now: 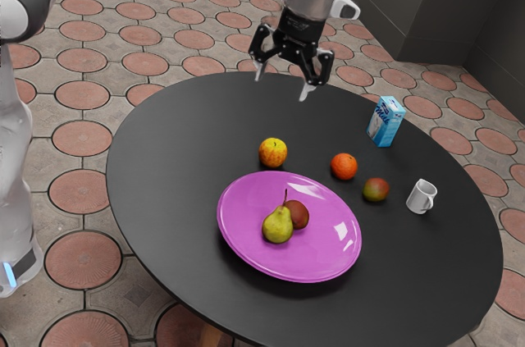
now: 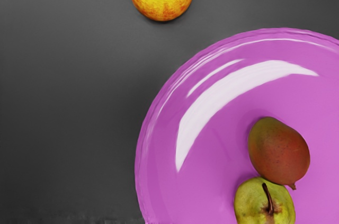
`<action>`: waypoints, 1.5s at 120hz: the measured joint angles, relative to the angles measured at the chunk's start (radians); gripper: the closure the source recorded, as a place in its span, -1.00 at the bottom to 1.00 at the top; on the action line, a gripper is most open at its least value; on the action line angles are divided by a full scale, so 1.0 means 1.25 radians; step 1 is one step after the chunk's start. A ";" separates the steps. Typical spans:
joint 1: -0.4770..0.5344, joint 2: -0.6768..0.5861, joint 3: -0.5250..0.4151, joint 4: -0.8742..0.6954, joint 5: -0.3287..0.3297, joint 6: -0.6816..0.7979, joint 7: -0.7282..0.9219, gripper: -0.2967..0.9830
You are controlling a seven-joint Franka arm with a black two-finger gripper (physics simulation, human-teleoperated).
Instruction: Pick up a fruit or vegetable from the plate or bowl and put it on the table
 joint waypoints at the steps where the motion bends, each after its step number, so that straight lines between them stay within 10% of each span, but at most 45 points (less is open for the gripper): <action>1: -0.001 0.002 0.000 0.000 0.000 -0.001 -0.014 -0.54; 48: -0.016 0.116 -0.024 0.027 0.021 -0.024 -0.513 -0.54; 79: -0.053 0.192 -0.023 -0.037 0.012 0.174 -0.710 -0.54; 180: -0.116 0.058 -0.024 -0.341 -0.031 0.476 -0.919 -0.54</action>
